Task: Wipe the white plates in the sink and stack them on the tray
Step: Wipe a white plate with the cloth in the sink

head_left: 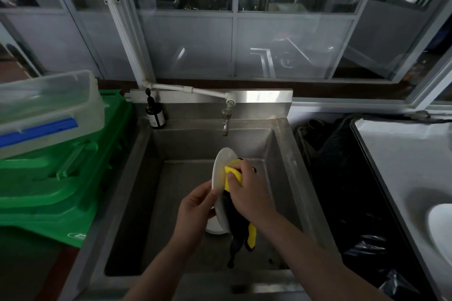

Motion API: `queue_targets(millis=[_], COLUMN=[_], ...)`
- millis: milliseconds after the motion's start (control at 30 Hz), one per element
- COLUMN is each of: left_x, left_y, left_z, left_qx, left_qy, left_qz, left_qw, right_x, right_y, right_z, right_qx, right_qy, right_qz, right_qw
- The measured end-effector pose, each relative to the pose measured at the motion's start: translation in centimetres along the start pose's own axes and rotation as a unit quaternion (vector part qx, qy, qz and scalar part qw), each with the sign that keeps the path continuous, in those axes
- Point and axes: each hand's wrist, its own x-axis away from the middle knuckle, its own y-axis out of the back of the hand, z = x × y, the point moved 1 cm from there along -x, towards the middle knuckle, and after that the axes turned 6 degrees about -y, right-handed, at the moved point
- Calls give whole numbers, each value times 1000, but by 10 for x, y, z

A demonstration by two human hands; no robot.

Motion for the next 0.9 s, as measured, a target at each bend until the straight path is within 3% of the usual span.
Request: queue_targets(millis=[167, 400, 900], left_x=[1, 1, -6], left_y=[-3, 0, 10], left_z=[-2, -5, -9], left_qx=[-43, -1, 66], left_qy=[-3, -3, 25], left_qz=[12, 16, -23], left_qw=[999, 1000, 997], right_x=[1, -2, 14], right_y=[-6, 0, -12], right_z=[3, -2, -54], right_qx=[32, 25, 18], right_qy=[73, 139, 120], right_qz=[34, 92, 60], right_qw=[996, 986, 991])
